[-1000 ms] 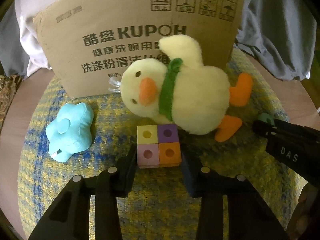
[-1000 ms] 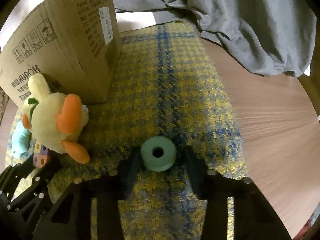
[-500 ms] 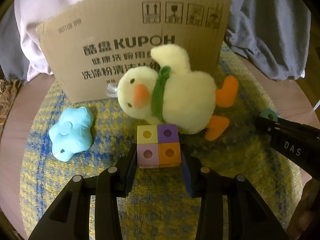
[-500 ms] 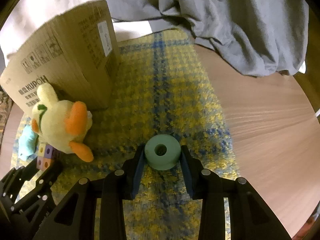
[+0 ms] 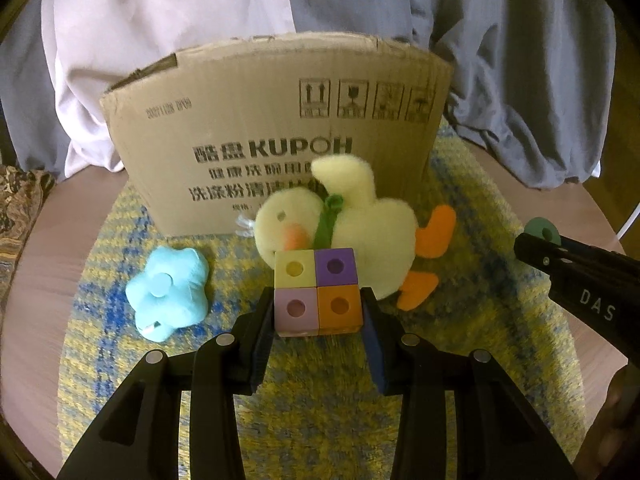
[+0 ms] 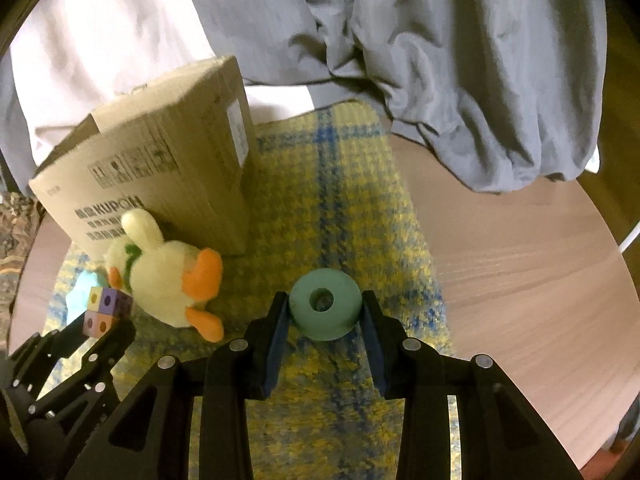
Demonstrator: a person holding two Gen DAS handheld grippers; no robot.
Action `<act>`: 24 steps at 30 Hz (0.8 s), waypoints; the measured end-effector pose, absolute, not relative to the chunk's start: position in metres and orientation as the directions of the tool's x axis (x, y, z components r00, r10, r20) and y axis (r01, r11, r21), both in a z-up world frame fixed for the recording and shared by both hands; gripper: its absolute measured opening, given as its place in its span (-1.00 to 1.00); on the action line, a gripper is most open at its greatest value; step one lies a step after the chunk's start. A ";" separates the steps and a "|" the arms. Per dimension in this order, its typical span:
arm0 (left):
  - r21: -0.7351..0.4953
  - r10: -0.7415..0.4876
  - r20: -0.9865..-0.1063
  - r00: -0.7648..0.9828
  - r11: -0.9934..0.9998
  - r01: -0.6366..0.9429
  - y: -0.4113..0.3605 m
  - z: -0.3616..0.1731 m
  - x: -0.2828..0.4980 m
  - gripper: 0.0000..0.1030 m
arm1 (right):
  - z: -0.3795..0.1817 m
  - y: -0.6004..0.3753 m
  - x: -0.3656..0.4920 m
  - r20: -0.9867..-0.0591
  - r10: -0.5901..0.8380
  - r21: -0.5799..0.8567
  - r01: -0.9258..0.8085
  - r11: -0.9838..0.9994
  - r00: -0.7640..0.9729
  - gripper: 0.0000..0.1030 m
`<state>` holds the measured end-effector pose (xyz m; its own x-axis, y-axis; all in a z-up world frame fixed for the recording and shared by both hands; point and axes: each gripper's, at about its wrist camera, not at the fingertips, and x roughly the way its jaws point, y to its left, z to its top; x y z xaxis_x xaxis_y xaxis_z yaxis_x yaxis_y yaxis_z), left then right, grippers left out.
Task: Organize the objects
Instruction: 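Lift the teal ring with the right tool while the left tool carries the cube to the box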
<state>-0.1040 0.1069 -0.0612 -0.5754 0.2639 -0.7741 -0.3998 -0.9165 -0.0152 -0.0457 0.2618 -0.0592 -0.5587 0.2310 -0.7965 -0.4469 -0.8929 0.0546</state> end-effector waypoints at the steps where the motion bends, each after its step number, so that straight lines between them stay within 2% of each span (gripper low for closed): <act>1: -0.018 0.268 -0.770 -0.579 -0.916 -0.400 0.105 -0.058 -0.103 -0.23 | -0.056 0.261 -0.045 -0.792 0.232 0.055 -0.446 -0.893 -0.564 -0.31; 24: -0.039 0.295 -0.694 -0.656 -0.926 -0.375 0.078 0.002 -0.123 -0.23 | 0.008 0.232 -0.056 -0.709 0.241 0.055 -0.392 -0.918 -0.662 -0.31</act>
